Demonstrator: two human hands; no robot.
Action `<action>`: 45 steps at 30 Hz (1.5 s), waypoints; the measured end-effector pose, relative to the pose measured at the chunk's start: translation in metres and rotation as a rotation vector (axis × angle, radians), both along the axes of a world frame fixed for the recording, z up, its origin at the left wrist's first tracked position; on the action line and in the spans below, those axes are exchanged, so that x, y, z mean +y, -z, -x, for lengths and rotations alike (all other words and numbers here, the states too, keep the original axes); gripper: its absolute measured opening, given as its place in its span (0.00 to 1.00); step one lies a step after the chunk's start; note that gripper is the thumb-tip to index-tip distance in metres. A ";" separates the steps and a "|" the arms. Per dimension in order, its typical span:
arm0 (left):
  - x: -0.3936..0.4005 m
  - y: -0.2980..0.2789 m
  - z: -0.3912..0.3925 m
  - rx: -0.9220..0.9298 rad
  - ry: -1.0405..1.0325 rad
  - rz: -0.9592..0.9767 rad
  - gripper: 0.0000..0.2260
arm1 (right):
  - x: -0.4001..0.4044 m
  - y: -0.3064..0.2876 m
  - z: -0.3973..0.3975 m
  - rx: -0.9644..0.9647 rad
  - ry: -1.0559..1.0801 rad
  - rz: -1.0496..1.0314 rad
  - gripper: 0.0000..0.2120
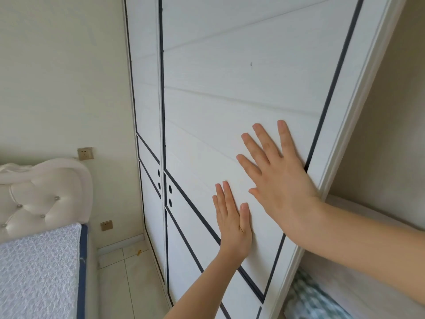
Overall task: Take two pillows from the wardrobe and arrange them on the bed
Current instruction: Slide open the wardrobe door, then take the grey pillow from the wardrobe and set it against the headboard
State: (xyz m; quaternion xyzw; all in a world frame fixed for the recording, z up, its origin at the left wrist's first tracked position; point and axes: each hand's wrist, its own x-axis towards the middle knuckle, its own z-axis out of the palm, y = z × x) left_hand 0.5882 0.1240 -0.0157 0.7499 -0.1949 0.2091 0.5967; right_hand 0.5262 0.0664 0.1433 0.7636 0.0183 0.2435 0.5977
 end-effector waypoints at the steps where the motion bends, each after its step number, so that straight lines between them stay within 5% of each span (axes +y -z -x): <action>1: 0.000 0.000 0.000 0.000 0.001 0.005 0.25 | 0.000 0.000 0.000 0.003 -0.001 -0.005 0.36; 14: 0.016 0.005 -0.005 0.102 0.085 0.076 0.24 | 0.004 -0.003 0.010 0.035 -0.120 -0.147 0.33; 19: 0.036 -0.005 0.001 0.102 0.124 0.112 0.23 | 0.014 -0.005 0.031 0.262 -0.483 -0.487 0.26; 22: 0.041 -0.009 0.016 0.255 0.059 0.258 0.20 | 0.003 0.005 0.061 0.214 -0.714 -0.610 0.18; 27: 0.018 -0.002 0.085 0.211 -0.110 0.416 0.14 | -0.042 0.028 0.123 0.156 -0.861 -0.866 0.14; 35: -0.041 0.026 0.201 0.132 -0.231 0.387 0.11 | -0.131 0.079 0.215 0.040 -0.787 -1.164 0.13; 45: -0.127 0.053 0.269 0.226 0.005 0.160 0.07 | -0.206 0.124 0.281 -0.139 -0.592 -1.406 0.12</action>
